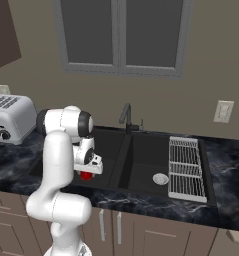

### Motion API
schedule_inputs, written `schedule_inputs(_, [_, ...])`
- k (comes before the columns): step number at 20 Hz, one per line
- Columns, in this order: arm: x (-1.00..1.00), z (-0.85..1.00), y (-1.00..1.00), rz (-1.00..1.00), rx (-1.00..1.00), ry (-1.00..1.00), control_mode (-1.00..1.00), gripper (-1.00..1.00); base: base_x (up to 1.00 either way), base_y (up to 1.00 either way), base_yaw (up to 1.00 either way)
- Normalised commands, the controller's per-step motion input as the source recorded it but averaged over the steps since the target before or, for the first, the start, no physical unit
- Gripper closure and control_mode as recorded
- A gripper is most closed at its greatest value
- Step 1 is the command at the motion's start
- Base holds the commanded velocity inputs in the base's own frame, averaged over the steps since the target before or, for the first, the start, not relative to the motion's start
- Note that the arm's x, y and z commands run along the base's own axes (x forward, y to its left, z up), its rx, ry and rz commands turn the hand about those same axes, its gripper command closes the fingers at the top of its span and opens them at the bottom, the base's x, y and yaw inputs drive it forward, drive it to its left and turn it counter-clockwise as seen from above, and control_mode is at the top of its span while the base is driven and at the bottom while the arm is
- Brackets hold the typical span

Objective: Move any existing items from the left basin to the right basin for drying. Then move the measuring cup from the counter to the left basin of the sink for washing.

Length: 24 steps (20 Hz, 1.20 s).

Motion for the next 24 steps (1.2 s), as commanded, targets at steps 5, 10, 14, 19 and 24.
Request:
schedule_inputs(5, [-0.02,0.0,0.0,-0.01,0.0,0.0,-1.0,-1.0,0.0,0.0,0.0])
schedule_inputs(10, [-0.04,-0.03,0.0,0.0,0.0,0.0,-1.0,-1.0,0.0,0.0,0.0])
schedule_inputs(14, [0.0,-0.07,0.05,0.0,0.0,0.0,-1.0,1.0,0.0,0.0,0.0])
schedule_inputs(19, [0.0,-0.03,0.02,0.0,0.0,0.0,-1.0,1.0,0.0,0.0,0.0])
schedule_inputs(24, [0.0,-0.03,0.0,0.0,0.0,0.0,-1.0,1.0,0.0,0.0,0.0])
